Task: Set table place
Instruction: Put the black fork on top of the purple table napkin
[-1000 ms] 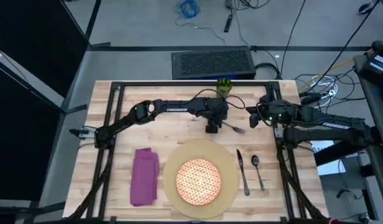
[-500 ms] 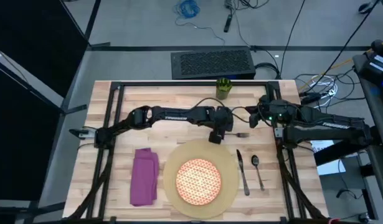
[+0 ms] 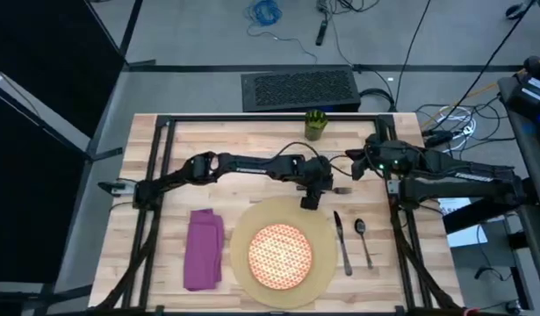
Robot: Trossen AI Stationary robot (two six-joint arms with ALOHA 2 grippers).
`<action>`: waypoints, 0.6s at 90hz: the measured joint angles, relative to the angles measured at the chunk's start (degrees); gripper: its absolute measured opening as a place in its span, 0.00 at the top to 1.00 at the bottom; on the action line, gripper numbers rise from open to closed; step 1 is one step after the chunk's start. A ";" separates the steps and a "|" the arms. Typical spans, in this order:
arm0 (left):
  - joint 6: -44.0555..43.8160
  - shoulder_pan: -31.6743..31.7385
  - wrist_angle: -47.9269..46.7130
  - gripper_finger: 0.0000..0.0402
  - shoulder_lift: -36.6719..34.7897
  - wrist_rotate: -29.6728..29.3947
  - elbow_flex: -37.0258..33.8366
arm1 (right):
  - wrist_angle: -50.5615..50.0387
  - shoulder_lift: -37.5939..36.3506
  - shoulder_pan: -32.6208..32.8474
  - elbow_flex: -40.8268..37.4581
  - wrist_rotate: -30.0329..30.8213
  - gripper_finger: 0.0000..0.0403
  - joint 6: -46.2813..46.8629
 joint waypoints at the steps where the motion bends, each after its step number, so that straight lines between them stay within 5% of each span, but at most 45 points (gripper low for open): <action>1: -0.05 0.00 -0.42 0.67 0.09 0.01 -0.04 | 0.04 0.00 0.01 0.00 -0.09 1.00 -0.03; 30: -1.21 0.09 0.59 0.69 1.50 -0.68 0.11 | 0.15 0.02 0.00 0.00 0.27 1.00 -1.05; 54: -1.28 0.48 0.30 0.93 1.61 -1.12 0.11 | 0.21 -1.91 -1.86 1.24 1.56 1.00 -4.15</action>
